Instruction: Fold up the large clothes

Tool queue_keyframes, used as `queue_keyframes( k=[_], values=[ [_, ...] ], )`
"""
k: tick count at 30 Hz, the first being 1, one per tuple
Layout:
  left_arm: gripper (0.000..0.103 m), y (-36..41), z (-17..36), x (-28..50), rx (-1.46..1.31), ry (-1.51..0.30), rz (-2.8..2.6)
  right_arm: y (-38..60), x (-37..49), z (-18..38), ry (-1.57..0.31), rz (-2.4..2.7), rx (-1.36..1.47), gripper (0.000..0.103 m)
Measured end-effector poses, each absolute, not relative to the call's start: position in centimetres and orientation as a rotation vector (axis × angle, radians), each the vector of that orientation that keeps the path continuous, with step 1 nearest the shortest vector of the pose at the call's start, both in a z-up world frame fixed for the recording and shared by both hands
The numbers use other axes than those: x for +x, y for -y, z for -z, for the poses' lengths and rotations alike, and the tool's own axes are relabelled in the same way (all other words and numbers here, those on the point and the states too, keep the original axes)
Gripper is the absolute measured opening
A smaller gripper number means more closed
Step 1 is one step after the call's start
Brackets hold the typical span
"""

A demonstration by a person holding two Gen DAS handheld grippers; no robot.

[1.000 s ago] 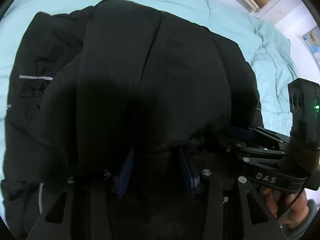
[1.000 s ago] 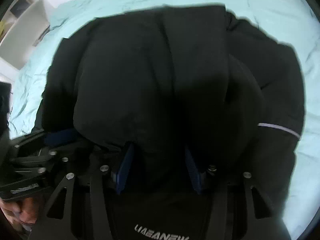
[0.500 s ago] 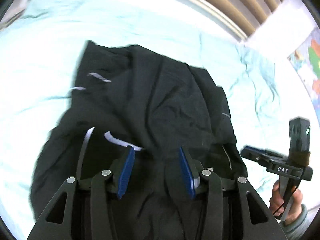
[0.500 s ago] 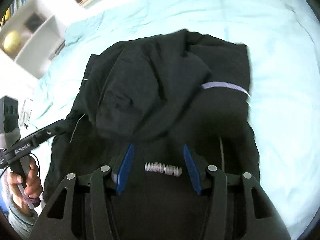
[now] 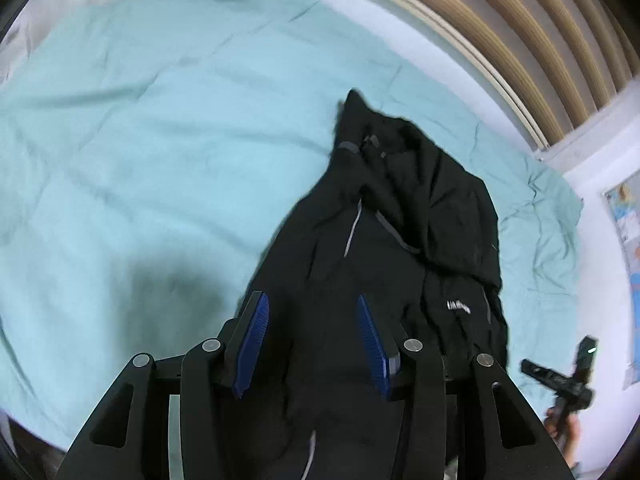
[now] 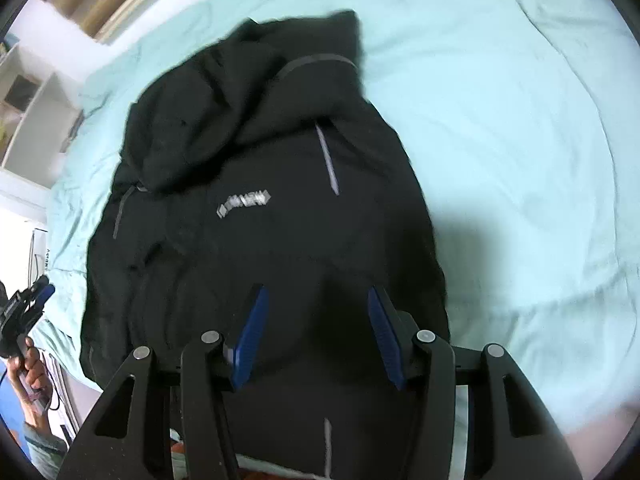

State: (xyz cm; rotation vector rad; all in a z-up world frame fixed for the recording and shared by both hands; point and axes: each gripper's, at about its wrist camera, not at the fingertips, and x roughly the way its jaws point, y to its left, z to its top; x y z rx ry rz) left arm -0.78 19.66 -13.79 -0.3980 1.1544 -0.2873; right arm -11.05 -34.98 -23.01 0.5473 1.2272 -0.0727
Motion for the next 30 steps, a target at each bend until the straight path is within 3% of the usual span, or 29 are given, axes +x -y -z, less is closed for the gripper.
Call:
queue_keyframes(
  k=[15, 30],
  values=[
    [0.057, -21.5, 22.9, -6.8, -0.48, -1.502, 0.406, 37.7, -21.1, 25.7, -1.285, 0.224, 0.716, 0.058],
    [0.058, -22.3, 22.3, -7.9, -0.488, -1.502, 0.371, 37.7, -23.1, 30.1, -1.386, 0.206, 0.838, 0.061]
  ],
)
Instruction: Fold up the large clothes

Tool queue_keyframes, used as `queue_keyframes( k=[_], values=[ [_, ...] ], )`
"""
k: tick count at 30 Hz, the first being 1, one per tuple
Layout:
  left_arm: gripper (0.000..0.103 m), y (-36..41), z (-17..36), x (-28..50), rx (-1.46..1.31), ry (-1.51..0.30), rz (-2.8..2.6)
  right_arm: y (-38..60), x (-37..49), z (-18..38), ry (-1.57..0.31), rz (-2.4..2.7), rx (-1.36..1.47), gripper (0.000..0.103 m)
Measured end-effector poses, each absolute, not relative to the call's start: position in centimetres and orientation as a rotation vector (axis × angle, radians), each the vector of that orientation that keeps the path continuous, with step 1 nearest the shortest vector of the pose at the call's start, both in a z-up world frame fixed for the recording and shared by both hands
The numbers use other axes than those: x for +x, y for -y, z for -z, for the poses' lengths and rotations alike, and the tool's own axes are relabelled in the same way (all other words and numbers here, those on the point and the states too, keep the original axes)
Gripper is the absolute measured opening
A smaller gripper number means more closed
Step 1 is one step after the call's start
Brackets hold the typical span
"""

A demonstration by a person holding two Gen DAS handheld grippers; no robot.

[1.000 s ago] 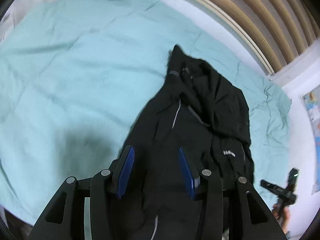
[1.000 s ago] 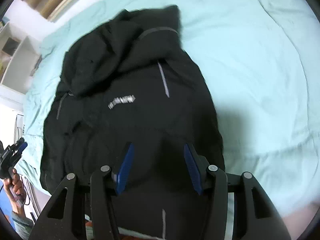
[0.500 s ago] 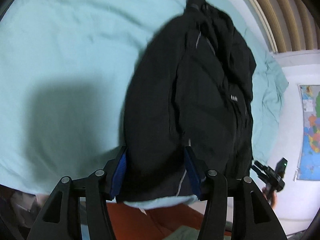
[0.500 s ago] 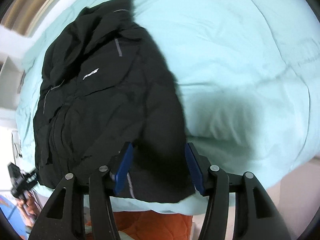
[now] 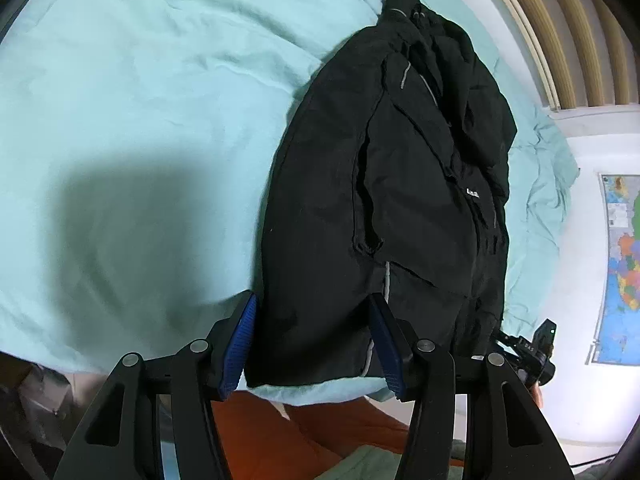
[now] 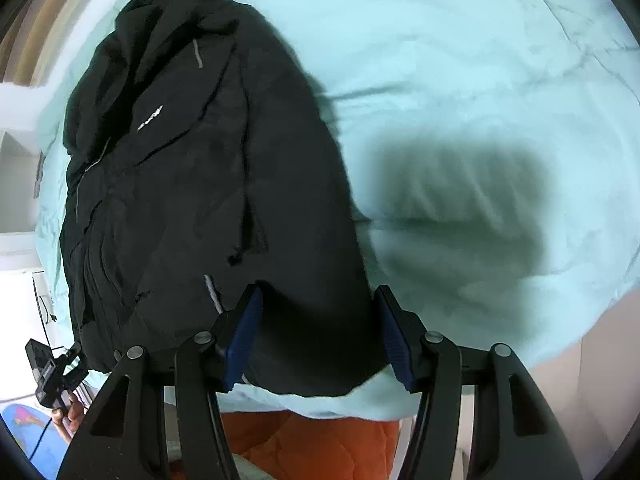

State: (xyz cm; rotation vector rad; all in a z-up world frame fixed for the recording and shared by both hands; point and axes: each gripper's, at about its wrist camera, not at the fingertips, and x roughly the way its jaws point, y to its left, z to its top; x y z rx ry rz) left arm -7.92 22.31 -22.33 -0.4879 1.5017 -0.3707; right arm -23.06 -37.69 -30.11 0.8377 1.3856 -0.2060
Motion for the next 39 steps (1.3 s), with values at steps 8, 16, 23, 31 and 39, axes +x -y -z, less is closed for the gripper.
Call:
queue_keyframes(
  k=[8, 16, 23, 31, 39],
  values=[
    [0.061, -23.4, 23.8, -9.2, -0.619, -1.515, 0.342, 37.0, -23.3, 31.0, -1.426, 0.158, 0.854, 0.077],
    [0.012, -20.1, 19.2, -8.7, -0.496, -1.369, 0.518, 35.0, -21.8, 26.9, -1.366, 0.042, 0.65, 0.033],
    [0.019, -19.5, 21.5, -6.6, -0.599, -1.438, 0.559, 36.1, -21.1, 29.3, -1.377, -0.029, 0.843, 0.055],
    [0.013, -19.0, 20.2, -5.8, -0.596, -1.362, 0.553, 35.7, -20.7, 27.8, -1.324, -0.056, 0.834, 0.026],
    [0.011, -17.2, 13.9, -1.2, -0.632, -1.146, 0.648, 39.5, -17.7, 20.1, -1.117, -0.048, 0.829, 0.014]
  ],
)
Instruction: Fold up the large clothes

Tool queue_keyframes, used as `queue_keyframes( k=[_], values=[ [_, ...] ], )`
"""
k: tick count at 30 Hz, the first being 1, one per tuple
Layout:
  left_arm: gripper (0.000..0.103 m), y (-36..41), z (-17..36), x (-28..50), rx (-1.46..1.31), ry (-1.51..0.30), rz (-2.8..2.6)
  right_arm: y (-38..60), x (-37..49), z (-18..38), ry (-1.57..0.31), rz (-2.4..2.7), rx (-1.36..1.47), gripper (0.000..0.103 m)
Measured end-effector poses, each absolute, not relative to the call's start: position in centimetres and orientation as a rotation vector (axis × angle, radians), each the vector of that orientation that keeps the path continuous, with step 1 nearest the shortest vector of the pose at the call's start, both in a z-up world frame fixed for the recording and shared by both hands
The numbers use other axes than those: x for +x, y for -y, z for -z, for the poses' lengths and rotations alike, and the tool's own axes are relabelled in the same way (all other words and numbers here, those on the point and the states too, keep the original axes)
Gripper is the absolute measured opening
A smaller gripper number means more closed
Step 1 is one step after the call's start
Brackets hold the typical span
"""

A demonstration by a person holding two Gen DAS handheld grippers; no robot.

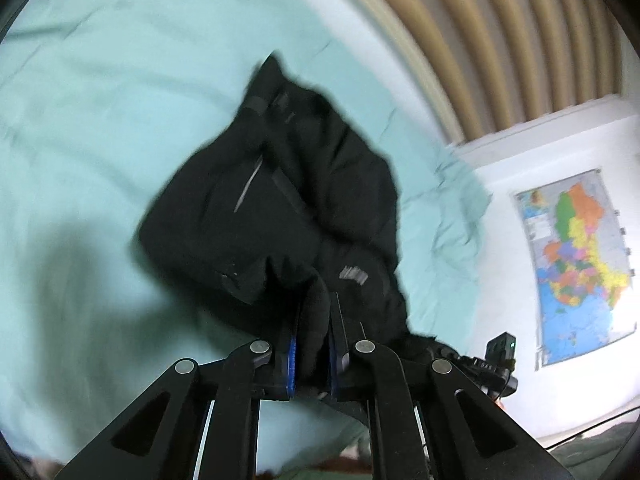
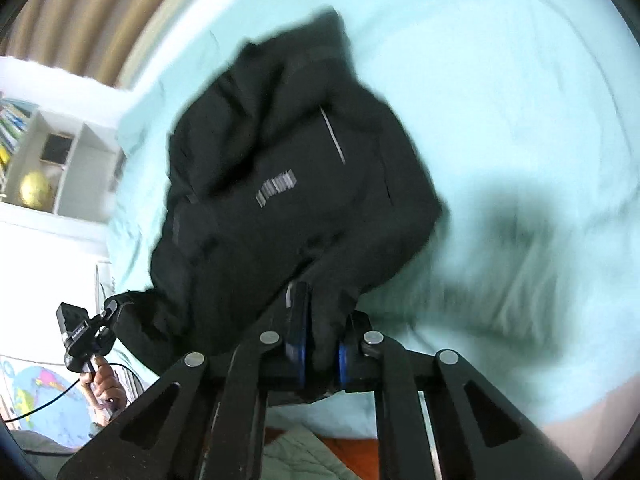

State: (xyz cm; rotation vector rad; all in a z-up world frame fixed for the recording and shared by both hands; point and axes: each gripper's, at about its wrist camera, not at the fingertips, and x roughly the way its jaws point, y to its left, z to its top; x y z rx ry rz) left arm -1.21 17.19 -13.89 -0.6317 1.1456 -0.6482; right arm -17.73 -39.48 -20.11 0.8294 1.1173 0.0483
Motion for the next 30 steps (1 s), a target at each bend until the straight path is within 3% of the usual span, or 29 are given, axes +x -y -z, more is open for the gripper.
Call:
queue_keyframes(
  k=[8, 17, 23, 30],
  values=[
    [0.011, -15.0, 8.9, 5.5, -0.619, -0.953, 0.664, 40.7, -10.1, 14.4, -0.999, -0.106, 0.732, 0.013],
    [0.01, -12.0, 6.9, 17.9, -0.604, -0.877, 0.509, 45.5, 2.9, 11.0, -0.891, -0.046, 0.694, 0.013],
    [0.011, -8.5, 10.7, 27.1, -0.549, -0.937, 0.394, 47.9, 13.3, 14.8, -0.958, 0.061, 0.688, 0.014],
    [0.015, -4.3, 21.2, 34.3, -0.428, -1.168, 0.245, 47.2, 21.2, 25.0, -1.199, 0.169, 0.612, 0.016]
  ],
)
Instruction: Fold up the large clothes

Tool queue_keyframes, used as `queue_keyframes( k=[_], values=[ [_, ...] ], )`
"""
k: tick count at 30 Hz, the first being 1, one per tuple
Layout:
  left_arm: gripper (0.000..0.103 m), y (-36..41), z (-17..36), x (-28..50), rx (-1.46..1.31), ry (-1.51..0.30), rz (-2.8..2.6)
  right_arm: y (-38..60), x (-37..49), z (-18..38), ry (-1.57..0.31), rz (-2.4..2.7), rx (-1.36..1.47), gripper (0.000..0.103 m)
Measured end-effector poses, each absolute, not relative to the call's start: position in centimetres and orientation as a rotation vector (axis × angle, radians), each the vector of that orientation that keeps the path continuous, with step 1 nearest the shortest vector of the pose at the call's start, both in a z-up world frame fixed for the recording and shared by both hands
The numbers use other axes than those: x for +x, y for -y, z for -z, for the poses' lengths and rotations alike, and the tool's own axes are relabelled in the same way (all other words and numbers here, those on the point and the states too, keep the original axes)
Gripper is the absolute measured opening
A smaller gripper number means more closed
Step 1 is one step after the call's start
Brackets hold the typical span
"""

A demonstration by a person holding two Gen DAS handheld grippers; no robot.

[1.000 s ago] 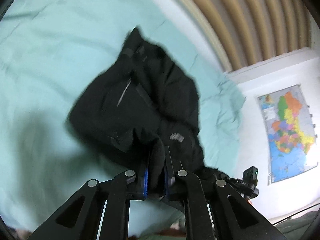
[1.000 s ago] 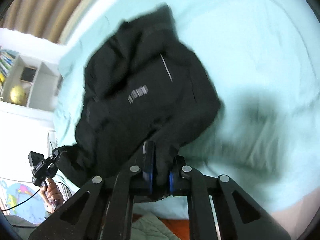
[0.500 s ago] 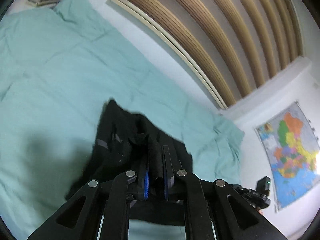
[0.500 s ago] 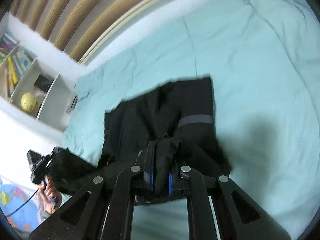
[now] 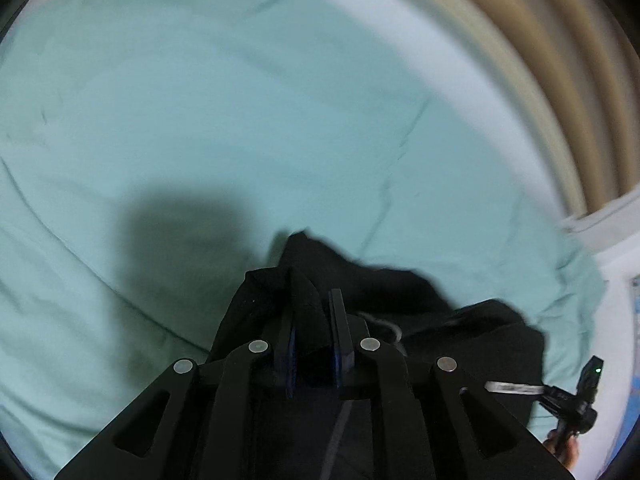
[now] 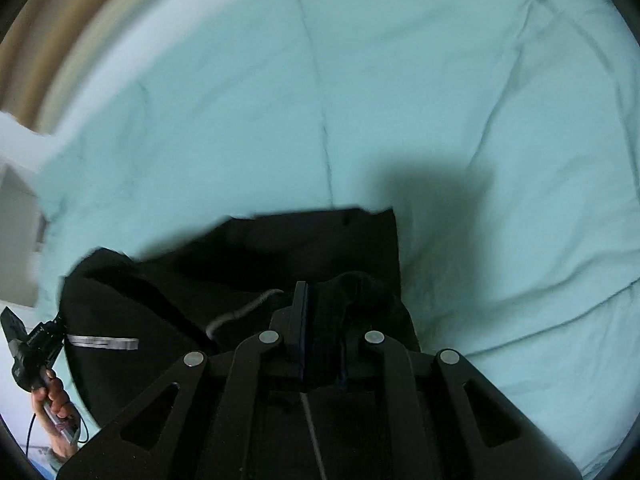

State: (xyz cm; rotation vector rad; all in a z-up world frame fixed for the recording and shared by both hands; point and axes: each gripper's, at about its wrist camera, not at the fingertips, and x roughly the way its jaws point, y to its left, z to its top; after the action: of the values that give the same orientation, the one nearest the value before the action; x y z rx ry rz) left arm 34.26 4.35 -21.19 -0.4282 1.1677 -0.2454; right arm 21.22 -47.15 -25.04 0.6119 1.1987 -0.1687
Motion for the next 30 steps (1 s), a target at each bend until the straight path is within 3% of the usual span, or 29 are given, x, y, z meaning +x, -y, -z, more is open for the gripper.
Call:
queue_keyframes(
  k=[5, 11, 14, 15, 16, 17, 18, 19, 23, 30],
  values=[
    [0.016, -3.9, 22.6, 35.3, -0.396, -1.205, 0.254, 47.0, 22.8, 27.7, -1.254, 0.185, 0.627, 0.016],
    [0.019, -5.0, 19.7, 34.5, -0.366, -1.204, 0.367, 48.0, 21.6, 25.8, -1.236, 0.15, 0.655, 0.018],
    [0.045, -6.4, 16.4, 32.7, -0.411, -1.162, 0.476, 49.1, 19.9, 23.5, -1.178, 0.11, 0.689, 0.03],
    [0.07, -7.0, 15.3, 32.1, -0.423, -1.149, 0.496, 49.4, 19.0, 22.3, -1.146, 0.086, 0.708, 0.036],
    [0.081, -7.6, 14.3, 31.6, -0.437, -1.129, 0.513, 49.7, 18.0, 21.2, -1.117, 0.061, 0.72, 0.047],
    [0.081, -8.3, 13.3, 30.9, -0.452, -1.101, 0.532, 49.9, 17.2, 20.3, -1.095, 0.048, 0.721, 0.054],
    [0.081, -9.1, 12.4, 30.4, -0.467, -1.08, 0.556, 50.0, 16.7, 19.5, -1.08, 0.057, 0.706, 0.07],
    [0.081, -9.6, 11.8, 29.9, -0.476, -1.066, 0.57, 50.0, 16.0, 18.8, -1.062, 0.072, 0.679, 0.076],
    [0.081, -10.2, 11.2, 30.0, -0.425, -1.039, 0.539, 49.6, 15.2, 17.7, -1.031, 0.065, 0.606, 0.076],
    [0.081, -6.9, 16.7, 33.9, -0.371, -1.15, 0.499, 50.2, 18.5, 22.0, -1.082, 0.059, 0.493, 0.076]
  ],
)
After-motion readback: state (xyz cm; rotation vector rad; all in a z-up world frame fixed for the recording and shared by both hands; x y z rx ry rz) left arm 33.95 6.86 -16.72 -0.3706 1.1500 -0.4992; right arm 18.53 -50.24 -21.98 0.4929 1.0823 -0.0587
